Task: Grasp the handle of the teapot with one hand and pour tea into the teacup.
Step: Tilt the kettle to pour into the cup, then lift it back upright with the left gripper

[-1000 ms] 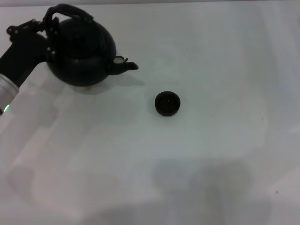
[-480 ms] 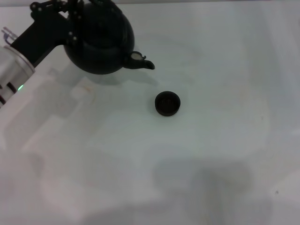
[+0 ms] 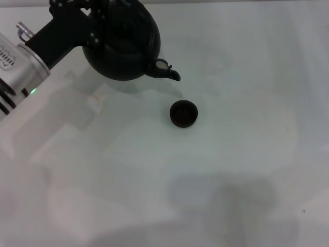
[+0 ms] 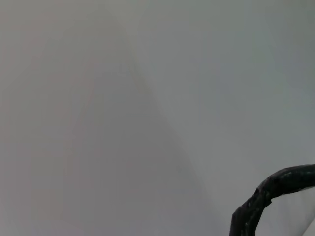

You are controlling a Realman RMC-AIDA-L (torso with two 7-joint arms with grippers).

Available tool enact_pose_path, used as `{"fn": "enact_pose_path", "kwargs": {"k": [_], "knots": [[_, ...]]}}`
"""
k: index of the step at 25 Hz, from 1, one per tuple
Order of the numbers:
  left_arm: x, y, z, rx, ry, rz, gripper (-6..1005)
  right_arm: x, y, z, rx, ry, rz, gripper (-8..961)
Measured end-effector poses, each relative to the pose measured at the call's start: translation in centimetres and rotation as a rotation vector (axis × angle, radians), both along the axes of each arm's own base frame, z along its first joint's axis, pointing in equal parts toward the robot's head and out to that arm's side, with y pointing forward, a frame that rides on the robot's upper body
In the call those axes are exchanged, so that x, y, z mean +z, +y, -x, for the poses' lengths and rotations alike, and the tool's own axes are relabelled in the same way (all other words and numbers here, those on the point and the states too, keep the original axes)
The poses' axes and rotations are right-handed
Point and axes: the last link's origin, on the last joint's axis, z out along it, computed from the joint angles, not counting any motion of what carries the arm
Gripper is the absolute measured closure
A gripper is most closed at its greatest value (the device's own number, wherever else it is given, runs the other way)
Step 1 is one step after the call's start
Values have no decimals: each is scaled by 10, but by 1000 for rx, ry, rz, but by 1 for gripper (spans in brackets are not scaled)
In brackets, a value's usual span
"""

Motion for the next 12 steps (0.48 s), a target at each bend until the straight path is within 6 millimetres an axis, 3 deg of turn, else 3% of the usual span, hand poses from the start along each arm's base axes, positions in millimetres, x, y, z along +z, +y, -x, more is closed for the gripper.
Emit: {"fn": "enact_pose_path", "kwargs": {"k": [12], "knots": [[-9,7,-6,-19,70,24,901,-10,-15,-11,-33,20,16,118]]}}
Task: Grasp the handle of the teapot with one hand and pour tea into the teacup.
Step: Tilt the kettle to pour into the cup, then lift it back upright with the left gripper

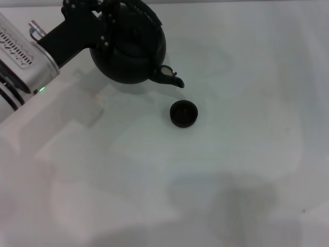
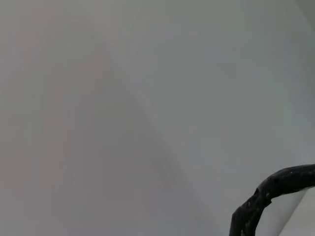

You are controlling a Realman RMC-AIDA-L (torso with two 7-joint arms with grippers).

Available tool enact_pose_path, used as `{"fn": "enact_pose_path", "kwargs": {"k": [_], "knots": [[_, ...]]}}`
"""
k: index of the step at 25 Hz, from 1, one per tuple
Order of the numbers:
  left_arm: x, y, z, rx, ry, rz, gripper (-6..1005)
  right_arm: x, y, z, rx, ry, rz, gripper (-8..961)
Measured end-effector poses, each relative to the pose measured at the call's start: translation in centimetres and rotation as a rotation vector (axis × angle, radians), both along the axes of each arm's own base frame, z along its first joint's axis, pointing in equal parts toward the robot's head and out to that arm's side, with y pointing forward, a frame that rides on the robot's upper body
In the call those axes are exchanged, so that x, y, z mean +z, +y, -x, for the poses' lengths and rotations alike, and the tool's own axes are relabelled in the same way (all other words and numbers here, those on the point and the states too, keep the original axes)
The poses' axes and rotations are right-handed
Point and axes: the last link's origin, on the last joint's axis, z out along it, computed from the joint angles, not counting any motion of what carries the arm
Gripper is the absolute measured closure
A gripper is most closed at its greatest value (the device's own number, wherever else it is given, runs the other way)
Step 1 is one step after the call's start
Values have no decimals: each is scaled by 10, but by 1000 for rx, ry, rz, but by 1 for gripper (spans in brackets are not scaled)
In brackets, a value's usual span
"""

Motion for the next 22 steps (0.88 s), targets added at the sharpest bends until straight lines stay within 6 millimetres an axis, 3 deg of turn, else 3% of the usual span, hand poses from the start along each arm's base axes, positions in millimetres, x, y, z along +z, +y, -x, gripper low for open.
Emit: {"fn": "enact_pose_path", "kwargs": {"k": [22], "knots": [[-12,11,-14,-59,106,78,902,1,-3,-3,-4,12,-6,118]]}}
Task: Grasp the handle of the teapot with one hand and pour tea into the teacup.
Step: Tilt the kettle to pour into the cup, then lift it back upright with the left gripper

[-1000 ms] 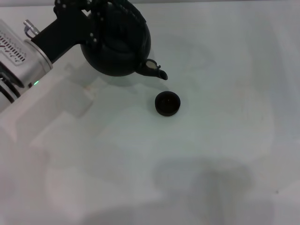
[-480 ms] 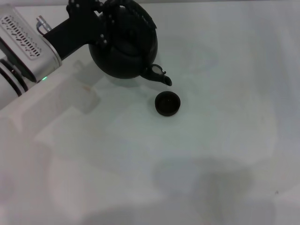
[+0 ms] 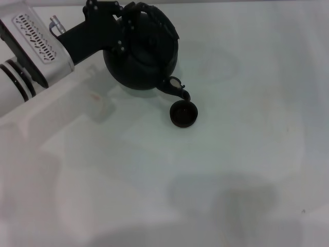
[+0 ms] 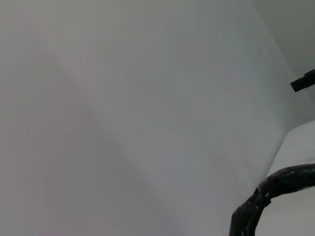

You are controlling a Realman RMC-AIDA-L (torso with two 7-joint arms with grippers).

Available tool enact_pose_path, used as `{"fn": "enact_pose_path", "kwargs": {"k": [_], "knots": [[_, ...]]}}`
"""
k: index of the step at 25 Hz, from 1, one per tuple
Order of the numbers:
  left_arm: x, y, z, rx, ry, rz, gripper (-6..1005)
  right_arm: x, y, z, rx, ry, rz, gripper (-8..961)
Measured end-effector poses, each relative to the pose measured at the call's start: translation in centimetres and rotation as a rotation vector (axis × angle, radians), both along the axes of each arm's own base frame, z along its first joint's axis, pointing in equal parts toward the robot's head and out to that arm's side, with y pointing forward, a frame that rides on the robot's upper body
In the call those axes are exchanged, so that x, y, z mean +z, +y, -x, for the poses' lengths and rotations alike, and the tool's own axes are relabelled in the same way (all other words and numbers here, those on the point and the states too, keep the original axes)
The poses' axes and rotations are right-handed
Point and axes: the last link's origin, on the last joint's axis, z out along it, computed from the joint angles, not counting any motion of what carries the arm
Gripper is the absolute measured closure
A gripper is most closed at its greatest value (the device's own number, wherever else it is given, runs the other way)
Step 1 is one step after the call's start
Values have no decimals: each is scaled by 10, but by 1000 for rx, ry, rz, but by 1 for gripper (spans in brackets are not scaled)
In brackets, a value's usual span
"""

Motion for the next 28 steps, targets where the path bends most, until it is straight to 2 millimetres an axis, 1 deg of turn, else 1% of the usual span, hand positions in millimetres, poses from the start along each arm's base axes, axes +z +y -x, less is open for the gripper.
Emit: {"fn": "enact_pose_path", "kwargs": {"k": [13,28], "knots": [[8,9,0,-20,51,9,902,3,2,1,7,-5,-7,118],[8,16,-12,-65,84,27,901,7,4,2,14,-12,-14,118]]}}
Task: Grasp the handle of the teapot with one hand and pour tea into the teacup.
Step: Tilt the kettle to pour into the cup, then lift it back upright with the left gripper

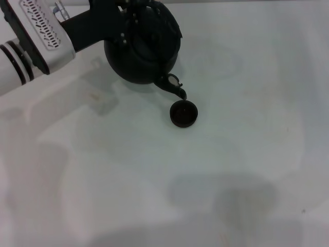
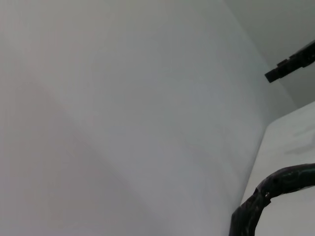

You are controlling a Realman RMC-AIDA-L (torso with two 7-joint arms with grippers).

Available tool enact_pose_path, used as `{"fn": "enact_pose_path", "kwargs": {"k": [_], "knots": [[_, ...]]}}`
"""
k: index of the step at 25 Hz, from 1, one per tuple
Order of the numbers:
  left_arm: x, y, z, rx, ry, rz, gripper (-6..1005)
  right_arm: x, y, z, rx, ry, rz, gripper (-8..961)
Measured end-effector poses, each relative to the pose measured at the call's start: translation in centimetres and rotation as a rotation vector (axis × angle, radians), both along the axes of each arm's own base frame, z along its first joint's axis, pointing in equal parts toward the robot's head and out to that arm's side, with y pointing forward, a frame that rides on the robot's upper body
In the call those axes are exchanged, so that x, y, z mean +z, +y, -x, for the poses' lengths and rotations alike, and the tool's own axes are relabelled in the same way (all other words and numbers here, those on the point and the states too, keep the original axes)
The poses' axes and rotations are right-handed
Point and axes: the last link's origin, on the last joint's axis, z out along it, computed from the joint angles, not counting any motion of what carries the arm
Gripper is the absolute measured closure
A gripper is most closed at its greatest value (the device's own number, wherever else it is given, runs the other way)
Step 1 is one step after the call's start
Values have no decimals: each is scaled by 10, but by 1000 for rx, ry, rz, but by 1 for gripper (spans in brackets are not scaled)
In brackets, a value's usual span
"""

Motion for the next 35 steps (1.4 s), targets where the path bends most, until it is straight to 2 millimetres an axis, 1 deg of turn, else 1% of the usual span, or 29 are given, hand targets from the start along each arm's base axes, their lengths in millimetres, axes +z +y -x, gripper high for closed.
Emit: {"fn": "enact_pose_path", "kwargs": {"k": [17,27,35], "knots": [[1,4,-3,-30,49,15,902,3,4,3,12,-5,-7,118],[6,10,-8,-60,80,7,901,3,7,6,16,-3,-9,118],[5,12,-14,-85,92,15,902,5,10,7,16,-1,-20,118]]}}
